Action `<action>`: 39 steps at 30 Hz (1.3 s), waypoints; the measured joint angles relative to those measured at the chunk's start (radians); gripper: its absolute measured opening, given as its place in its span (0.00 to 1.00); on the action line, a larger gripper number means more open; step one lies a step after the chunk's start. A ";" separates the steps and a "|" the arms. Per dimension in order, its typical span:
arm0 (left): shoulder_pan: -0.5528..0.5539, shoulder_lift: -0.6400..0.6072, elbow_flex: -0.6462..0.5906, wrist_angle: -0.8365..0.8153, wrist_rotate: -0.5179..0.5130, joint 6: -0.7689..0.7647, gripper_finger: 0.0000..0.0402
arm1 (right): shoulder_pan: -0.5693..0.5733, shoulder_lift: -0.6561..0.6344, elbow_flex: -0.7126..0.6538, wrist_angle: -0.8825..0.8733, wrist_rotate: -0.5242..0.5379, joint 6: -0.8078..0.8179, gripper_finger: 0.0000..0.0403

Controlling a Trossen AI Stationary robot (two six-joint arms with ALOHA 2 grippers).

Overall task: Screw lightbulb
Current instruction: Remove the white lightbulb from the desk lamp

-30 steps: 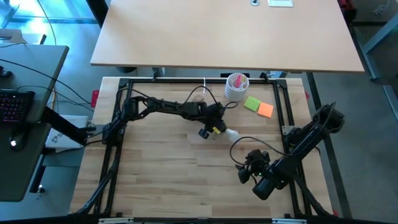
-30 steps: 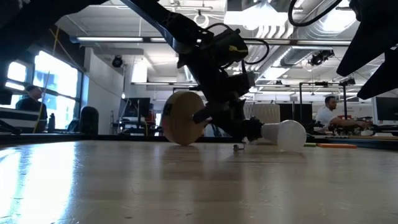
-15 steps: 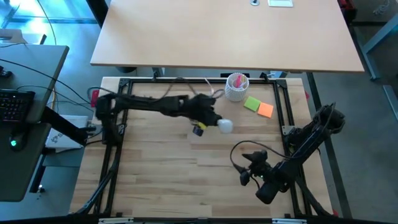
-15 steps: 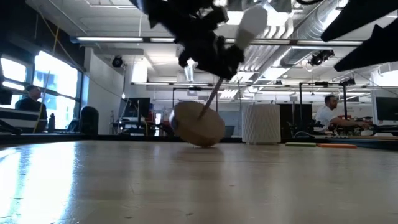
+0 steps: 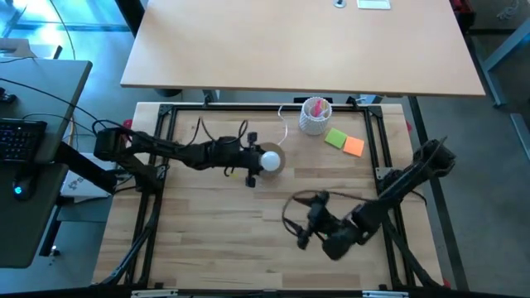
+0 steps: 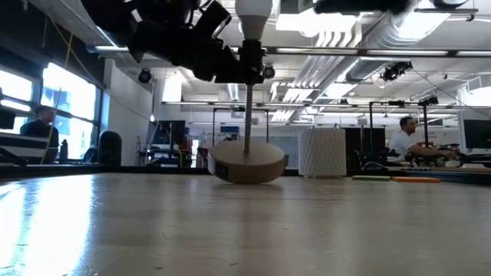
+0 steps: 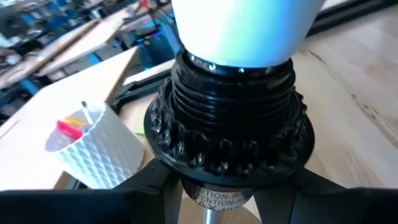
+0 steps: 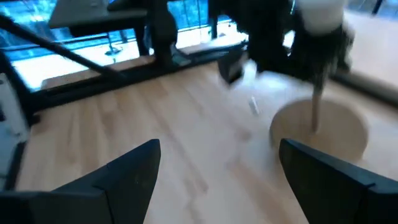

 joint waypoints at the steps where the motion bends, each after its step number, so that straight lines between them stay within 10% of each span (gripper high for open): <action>1: -0.009 0.001 -0.011 0.018 -0.022 -0.009 0.34 | -0.026 0.000 0.033 -0.008 -0.009 -0.044 0.81; 9: -0.100 0.007 -0.009 0.043 -0.270 0.013 0.34 | -0.166 0.022 0.418 -0.340 -0.027 -0.271 0.81; 17: -0.150 0.008 0.042 -0.094 -0.438 0.093 0.34 | -0.280 0.021 0.625 -0.822 -0.282 -0.192 0.81; 39: -0.157 0.008 0.047 -0.126 -0.414 0.120 0.34 | -0.400 0.112 0.563 -0.695 -0.390 -0.277 0.77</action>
